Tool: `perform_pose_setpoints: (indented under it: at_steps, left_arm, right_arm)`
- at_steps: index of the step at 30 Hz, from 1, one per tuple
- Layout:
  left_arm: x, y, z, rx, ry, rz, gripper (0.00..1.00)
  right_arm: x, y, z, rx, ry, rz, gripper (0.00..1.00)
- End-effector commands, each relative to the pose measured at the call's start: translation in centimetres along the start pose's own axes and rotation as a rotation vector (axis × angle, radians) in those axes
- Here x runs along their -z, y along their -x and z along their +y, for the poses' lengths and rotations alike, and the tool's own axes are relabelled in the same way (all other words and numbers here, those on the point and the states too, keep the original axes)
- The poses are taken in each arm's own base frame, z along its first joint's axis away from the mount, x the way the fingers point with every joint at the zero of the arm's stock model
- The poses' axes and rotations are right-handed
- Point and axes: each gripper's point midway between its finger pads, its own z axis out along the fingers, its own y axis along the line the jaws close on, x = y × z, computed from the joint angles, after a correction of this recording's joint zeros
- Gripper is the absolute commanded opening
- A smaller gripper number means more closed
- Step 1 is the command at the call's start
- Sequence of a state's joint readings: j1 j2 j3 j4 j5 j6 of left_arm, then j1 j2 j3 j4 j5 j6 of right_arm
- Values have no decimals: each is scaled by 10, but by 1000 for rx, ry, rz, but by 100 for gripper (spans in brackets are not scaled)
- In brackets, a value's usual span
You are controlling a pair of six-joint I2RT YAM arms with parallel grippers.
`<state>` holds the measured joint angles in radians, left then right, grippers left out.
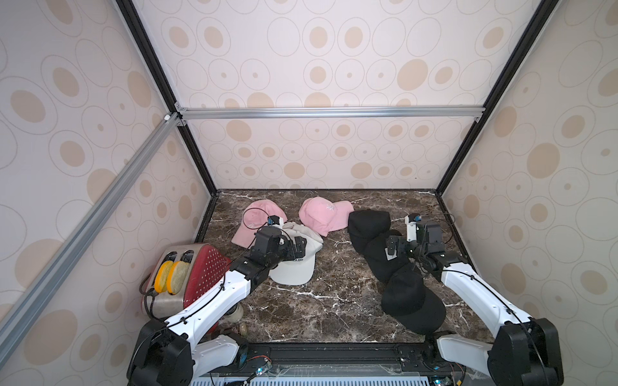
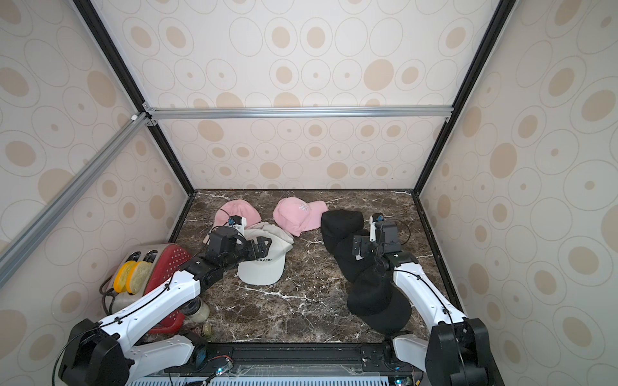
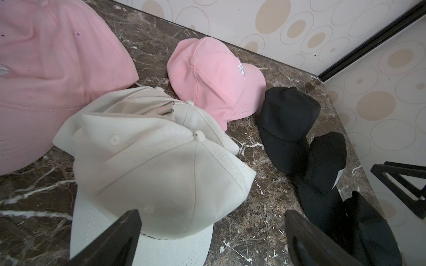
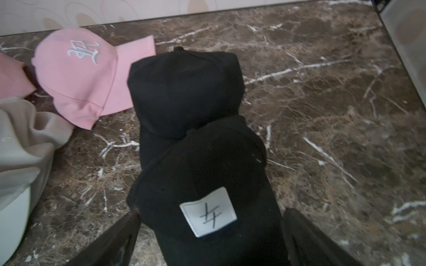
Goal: Stack the baseball caps by color
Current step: Move the baseball cap to the center of the board.
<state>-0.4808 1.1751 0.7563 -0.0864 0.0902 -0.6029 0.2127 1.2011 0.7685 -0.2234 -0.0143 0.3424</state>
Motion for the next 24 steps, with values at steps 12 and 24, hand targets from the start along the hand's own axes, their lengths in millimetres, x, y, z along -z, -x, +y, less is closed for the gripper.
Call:
perform_pose_setpoints:
  at_steps: [12, 24]
  left_arm:
    - [10, 5, -26, -101, -118, -38, 99]
    - [6, 1, -27, -103, -124, -17, 99]
  right_arm:
    - [-44, -5, 14, -40, 160, 248, 95]
    - [-59, -20, -11, -52, 16, 291, 64]
